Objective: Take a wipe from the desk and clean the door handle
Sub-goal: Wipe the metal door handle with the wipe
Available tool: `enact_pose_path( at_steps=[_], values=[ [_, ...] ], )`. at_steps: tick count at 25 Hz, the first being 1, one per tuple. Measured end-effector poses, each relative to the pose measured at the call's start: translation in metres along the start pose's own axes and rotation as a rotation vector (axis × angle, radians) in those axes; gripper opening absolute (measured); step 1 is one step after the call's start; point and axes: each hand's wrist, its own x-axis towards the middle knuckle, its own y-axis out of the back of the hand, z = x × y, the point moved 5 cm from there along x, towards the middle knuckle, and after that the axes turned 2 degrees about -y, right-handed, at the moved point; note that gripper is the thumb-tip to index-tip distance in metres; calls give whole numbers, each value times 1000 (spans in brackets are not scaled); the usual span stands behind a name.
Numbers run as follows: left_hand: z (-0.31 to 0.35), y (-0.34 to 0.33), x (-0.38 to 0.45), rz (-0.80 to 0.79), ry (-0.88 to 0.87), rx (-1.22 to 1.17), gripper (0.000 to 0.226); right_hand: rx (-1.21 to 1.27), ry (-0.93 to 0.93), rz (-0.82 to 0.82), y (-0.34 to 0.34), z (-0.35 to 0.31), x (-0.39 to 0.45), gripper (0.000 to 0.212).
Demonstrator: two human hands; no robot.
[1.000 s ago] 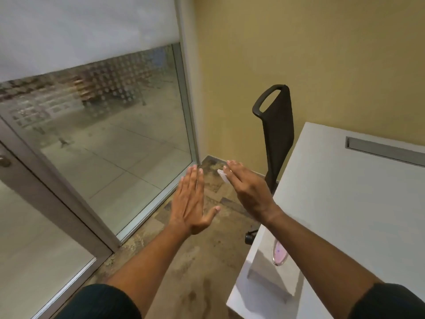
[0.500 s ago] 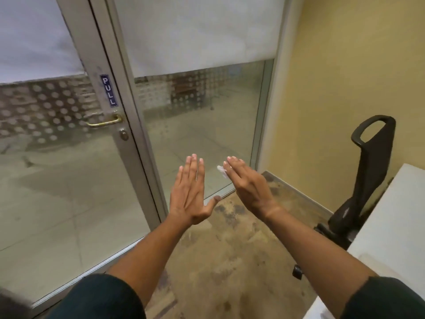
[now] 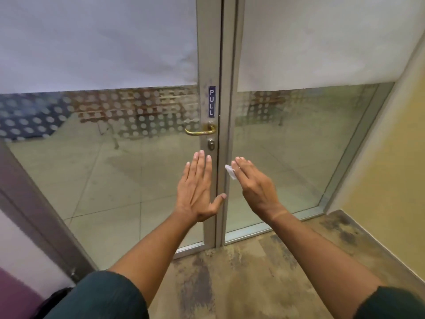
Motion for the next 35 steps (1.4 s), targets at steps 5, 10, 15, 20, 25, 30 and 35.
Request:
enact_pose_path(
  at_steps=[5, 10, 15, 20, 25, 30, 35],
  values=[
    [-58, -17, 36, 19, 97, 49, 107, 105, 55, -9, -68, -7, 52, 38],
    [-102, -46, 80, -24, 208, 101, 106, 200, 63, -77, -138, 10, 100, 49],
    [-137, -69, 117, -48, 284, 121, 105, 254, 51, -72, -186, 28, 142, 47],
    [-171, -87, 154, -53, 290, 159, 104, 267, 45, -133, -224, 35, 177, 48],
    [-205, -96, 197, 43, 209, 157, 95, 240, 26, -109, -249, 32, 207, 44],
    [-227, -91, 238, 280, 49, 167, 79, 217, -28, -51, -269, 32, 225, 25],
    [-249, -89, 268, 401, -10, 213, 78, 201, -68, -53, -284, 32, 231, 22]
  ],
)
